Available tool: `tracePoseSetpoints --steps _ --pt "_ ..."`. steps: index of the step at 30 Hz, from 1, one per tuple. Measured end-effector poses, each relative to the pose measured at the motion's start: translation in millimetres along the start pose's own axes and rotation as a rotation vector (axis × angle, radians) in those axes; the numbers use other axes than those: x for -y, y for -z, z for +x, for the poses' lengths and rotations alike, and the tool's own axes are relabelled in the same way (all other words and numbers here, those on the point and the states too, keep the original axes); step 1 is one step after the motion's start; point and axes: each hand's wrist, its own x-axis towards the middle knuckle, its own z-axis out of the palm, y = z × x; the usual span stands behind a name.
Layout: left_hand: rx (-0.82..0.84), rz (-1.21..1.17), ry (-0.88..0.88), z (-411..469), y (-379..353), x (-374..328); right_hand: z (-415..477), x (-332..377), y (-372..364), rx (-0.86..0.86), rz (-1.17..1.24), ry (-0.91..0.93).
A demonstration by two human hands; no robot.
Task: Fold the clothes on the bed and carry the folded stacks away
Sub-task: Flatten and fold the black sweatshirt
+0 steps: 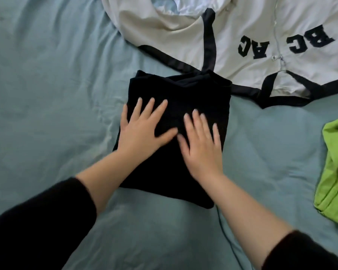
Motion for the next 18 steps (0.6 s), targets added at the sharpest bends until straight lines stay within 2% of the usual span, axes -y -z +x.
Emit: tracePoseSetpoints --steps 3,6,8,9,13,15,18 --pt "0.222 0.121 -0.075 -43 -18 16 -45 -19 -18 0.140 -0.178 0.116" --pt "0.292 0.098 -0.070 -36 -17 24 -40 -23 -18 0.154 -0.188 0.098" --pt "0.290 0.022 -0.063 -35 -6 18 -41 -19 -11 0.134 -0.107 0.061" --pt "0.263 -0.058 -0.002 -38 -1 16 -44 -19 -6 0.125 0.008 -0.011" --pt "0.129 -0.581 0.496 -55 15 15 -56 -23 11 -0.021 0.683 -0.467" --pt "0.115 -0.714 0.630 -52 19 12 -51 -25 17 -0.028 1.010 -0.705" --pt "0.132 -0.933 0.797 -40 23 6 -36 -31 25 0.059 1.172 -0.847"
